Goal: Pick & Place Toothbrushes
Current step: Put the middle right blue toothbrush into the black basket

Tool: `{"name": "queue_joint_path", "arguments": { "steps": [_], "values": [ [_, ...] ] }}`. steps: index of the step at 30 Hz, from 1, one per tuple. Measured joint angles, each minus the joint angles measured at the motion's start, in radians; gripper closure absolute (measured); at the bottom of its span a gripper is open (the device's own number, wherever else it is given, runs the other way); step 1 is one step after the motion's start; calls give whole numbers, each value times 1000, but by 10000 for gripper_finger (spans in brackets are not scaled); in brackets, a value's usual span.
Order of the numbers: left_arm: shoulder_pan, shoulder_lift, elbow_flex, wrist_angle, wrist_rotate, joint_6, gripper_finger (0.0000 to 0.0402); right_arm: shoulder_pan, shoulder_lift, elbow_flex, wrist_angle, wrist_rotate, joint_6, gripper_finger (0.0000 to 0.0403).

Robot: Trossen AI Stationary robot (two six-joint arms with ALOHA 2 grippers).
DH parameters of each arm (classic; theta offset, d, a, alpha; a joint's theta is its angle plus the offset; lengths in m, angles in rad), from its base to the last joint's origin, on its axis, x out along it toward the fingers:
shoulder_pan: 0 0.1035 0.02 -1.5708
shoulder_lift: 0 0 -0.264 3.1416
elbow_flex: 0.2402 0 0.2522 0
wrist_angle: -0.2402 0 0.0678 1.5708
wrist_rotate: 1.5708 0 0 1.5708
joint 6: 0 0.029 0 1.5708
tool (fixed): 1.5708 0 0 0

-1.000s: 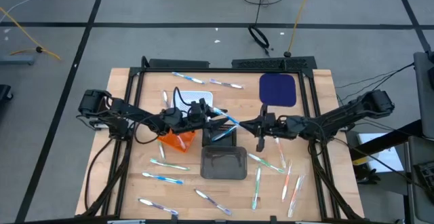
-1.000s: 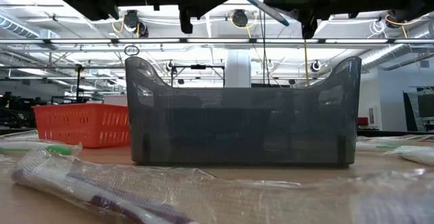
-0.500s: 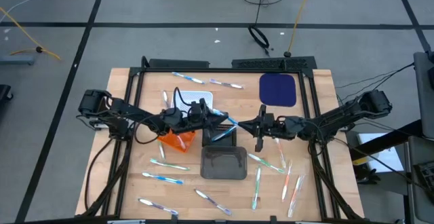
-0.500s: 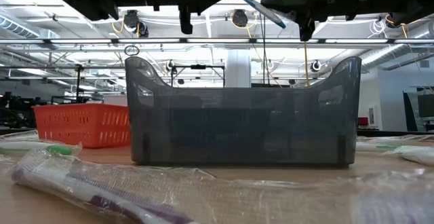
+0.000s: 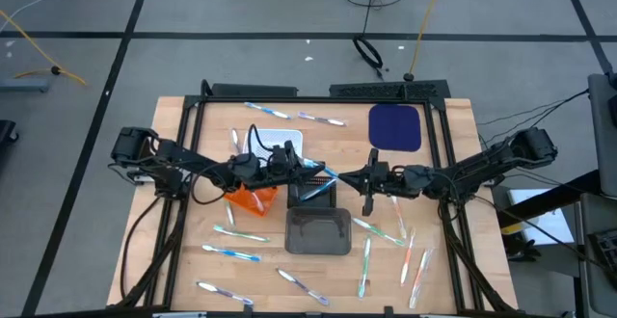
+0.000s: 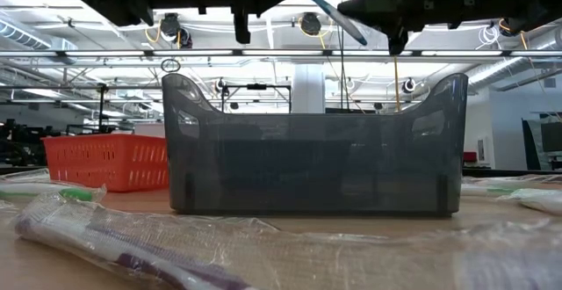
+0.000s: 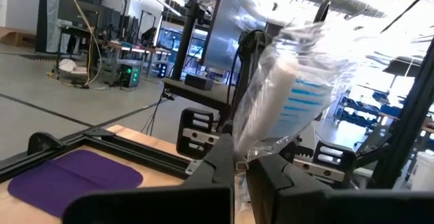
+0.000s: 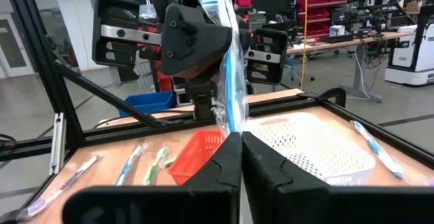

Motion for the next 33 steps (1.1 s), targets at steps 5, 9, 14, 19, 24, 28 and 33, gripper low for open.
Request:
{"name": "queue_joint_path", "arguments": {
  "steps": [5,9,14,19,24,28,33],
  "values": [
    [-8,0,0,-17,0,2,397,0,-5,0,-33,-3,0,388],
    [-10,-20,-1,-91,0,-3,397,0,-32,0,-92,-2,0,368],
    [-11,-76,-1,-222,0,-8,397,0,-84,0,-184,1,0,339],
    [-11,-151,0,-386,-4,-9,398,0,-121,0,-255,1,22,319],
    [-7,-203,-1,-549,-32,-34,398,0,-127,0,-290,0,26,312],
    [4,-220,-1,-614,-58,-47,398,0,-127,0,-308,0,26,313],
    [20,-222,60,-784,-38,-87,398,0,-127,0,-316,0,26,316]
  ]
}}
